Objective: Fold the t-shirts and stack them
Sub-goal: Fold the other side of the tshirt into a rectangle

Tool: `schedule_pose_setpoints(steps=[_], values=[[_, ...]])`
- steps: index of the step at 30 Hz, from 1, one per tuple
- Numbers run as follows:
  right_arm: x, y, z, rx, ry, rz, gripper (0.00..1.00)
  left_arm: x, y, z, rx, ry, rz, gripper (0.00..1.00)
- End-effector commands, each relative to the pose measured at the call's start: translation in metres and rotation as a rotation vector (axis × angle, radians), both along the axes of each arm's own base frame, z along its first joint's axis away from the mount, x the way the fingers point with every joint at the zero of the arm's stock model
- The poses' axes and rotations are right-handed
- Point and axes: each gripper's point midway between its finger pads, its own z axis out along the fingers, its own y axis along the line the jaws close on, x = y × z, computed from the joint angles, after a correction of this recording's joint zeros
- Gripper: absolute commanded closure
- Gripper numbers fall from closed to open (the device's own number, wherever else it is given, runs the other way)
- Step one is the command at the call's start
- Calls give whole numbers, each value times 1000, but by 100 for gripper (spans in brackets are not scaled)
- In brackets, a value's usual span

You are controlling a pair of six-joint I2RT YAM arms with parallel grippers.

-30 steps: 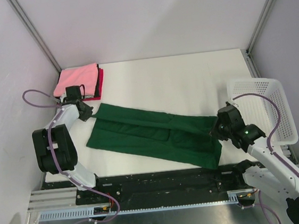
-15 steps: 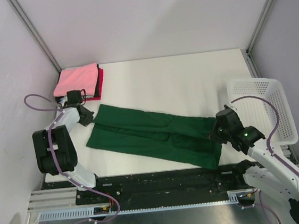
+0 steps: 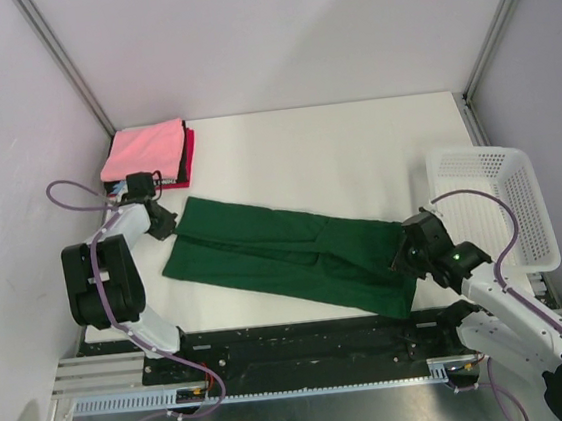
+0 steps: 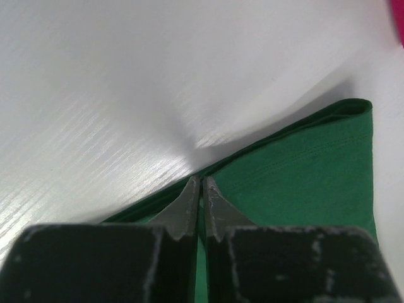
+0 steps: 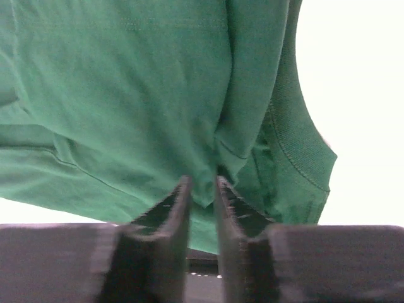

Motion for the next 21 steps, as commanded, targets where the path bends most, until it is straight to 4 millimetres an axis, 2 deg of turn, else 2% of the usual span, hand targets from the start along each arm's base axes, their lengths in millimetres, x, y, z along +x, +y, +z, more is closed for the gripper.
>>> schedule_pose_setpoints(steps=[1,3,4,6,8,10,13,16,21], values=[[6,11,16,38,-55,50,66,9,5,18,13,-51,-16,81],[11,12,31,37,-93,67,52,13,5,32,30,-90,-34,55],[15,11,37,23,-109,66,48,17,4,43,44,-115,-53,46],[24,7,47,-12,-133,62,43,25,-4,65,75,-170,-106,38],[34,5,50,-36,-138,56,42,34,-22,87,99,-225,-188,36],[46,5,47,-45,-130,47,46,42,-57,103,100,-272,-313,37],[62,0,36,-49,-104,19,51,49,-127,111,46,-312,-544,41],[76,-7,30,-53,-98,-15,53,42,-204,105,-55,-320,-774,44],[88,-17,22,-75,-91,-58,55,21,-309,93,-213,-332,-1065,45]])
